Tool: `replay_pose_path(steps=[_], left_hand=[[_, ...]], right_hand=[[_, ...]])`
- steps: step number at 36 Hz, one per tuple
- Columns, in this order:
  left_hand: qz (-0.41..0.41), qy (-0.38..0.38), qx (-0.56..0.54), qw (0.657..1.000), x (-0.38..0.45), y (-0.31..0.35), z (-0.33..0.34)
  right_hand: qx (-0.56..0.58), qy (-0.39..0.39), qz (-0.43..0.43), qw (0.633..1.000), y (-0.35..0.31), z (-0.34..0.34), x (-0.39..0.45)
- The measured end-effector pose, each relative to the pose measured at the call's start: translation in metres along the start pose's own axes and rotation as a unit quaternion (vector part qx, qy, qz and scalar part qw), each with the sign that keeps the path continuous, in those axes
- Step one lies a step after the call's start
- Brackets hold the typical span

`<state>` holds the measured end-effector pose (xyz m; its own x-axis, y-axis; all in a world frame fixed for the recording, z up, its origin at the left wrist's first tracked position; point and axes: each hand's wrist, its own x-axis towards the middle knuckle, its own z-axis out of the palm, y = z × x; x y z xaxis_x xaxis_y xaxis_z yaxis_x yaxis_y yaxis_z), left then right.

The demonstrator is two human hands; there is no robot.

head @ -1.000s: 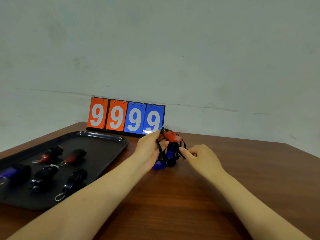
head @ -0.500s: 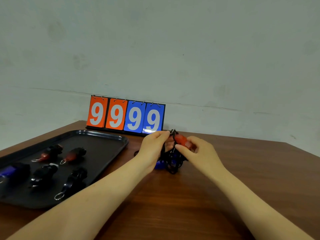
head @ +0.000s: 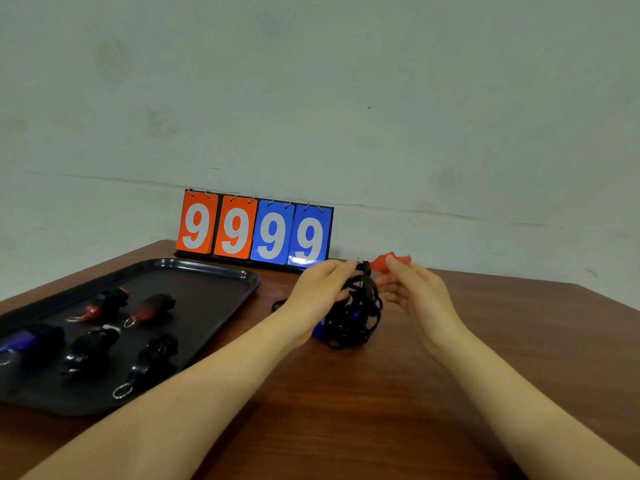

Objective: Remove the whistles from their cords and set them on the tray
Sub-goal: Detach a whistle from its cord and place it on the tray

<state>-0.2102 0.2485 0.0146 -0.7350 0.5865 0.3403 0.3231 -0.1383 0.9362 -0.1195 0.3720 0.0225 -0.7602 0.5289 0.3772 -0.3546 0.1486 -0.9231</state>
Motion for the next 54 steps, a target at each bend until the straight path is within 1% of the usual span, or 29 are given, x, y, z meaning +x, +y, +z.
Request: replay_pose_path(steps=[2, 5, 6, 11, 13, 15, 19, 21, 23, 25, 29, 32, 34, 35, 37, 38, 40, 43, 45, 49, 51, 54], left_hand=[[0.026, 0.009, 0.037, 0.999, 0.000, 0.001, -0.001], [0.064, 0.028, 0.089, 0.994, 0.001, 0.001, -0.002], [0.072, 0.032, 0.092, 0.993, 0.001, 0.001, -0.002], [0.103, 0.050, 0.079, 0.990, 0.001, 0.001, -0.004], [0.107, 0.052, 0.069, 0.990, 0.000, 0.003, -0.004], [0.115, 0.043, 0.071, 0.990, -0.001, 0.005, -0.003], [0.102, 0.002, 0.102, 0.990, -0.003, 0.007, -0.001], [0.110, -0.020, 0.113, 0.987, -0.005, 0.006, 0.001], [0.103, -0.029, 0.081, 0.991, -0.007, 0.006, 0.002], [0.079, -0.020, 0.044, 0.996, -0.007, 0.006, 0.002], [0.041, 0.004, 0.016, 0.999, -0.005, 0.007, -0.004], [0.015, 0.011, -0.012, 1.000, -0.005, 0.010, -0.006], [-0.003, 0.013, -0.015, 1.000, -0.004, 0.011, -0.007], [-0.009, 0.011, -0.005, 1.000, -0.004, 0.011, -0.008], [-0.027, -0.003, 0.007, 1.000, -0.004, 0.011, -0.008], [-0.040, -0.011, 0.004, 0.999, -0.005, 0.011, -0.007], [-0.072, -0.021, -0.022, 0.997, -0.006, 0.013, -0.005], [-0.112, -0.049, -0.112, 0.986, -0.006, 0.012, -0.004], [-0.123, -0.051, -0.171, 0.976, -0.005, 0.010, -0.003], [-0.130, -0.025, -0.288, 0.948, -0.005, 0.010, -0.003], [-0.118, -0.005, -0.318, 0.941, -0.004, 0.013, -0.004], [-0.117, 0.031, -0.340, 0.933, -0.002, 0.015, -0.006]], right_hand=[[0.060, 0.005, 0.027, 0.998, -0.002, -0.001, 0.002], [0.099, 0.008, 0.042, 0.994, -0.003, -0.004, 0.002], [0.094, 0.012, 0.041, 0.995, -0.003, -0.004, 0.003], [-0.027, 0.038, -0.010, 0.999, -0.006, -0.003, 0.000], [-0.056, 0.024, -0.024, 0.998, -0.007, -0.002, -0.001], [-0.057, 0.001, -0.024, 0.998, -0.007, -0.001, -0.002], [-0.078, -0.019, -0.028, 0.996, -0.006, 0.001, -0.003], [-0.096, -0.027, -0.035, 0.994, -0.006, 0.001, -0.003], [-0.106, -0.033, -0.040, 0.993, -0.006, 0.000, -0.003], [-0.115, -0.037, -0.036, 0.992, -0.005, -0.001, -0.004], [-0.062, -0.043, -0.017, 0.997, -0.002, -0.003, 0.001], [-0.070, -0.052, -0.034, 0.996, -0.001, -0.006, 0.004], [-0.130, -0.054, -0.066, 0.988, -0.003, -0.008, 0.004], [-0.190, -0.049, -0.092, 0.976, -0.003, -0.009, 0.004], [-0.310, -0.045, -0.146, 0.938, -0.003, -0.011, 0.004], [-0.346, -0.052, -0.161, 0.923, -0.002, -0.011, 0.003], [-0.378, -0.060, -0.166, 0.909, 0.001, -0.011, 0.001], [-0.401, -0.061, -0.161, 0.900, 0.003, -0.011, 0.001], [-0.405, -0.072, -0.151, 0.899, 0.006, -0.010, 0.000], [-0.375, -0.140, -0.089, 0.912, 0.012, -0.004, -0.002], [-0.329, -0.175, -0.029, 0.927, 0.014, -0.002, -0.003], [-0.177, -0.200, 0.053, 0.962, 0.015, 0.002, -0.005]])
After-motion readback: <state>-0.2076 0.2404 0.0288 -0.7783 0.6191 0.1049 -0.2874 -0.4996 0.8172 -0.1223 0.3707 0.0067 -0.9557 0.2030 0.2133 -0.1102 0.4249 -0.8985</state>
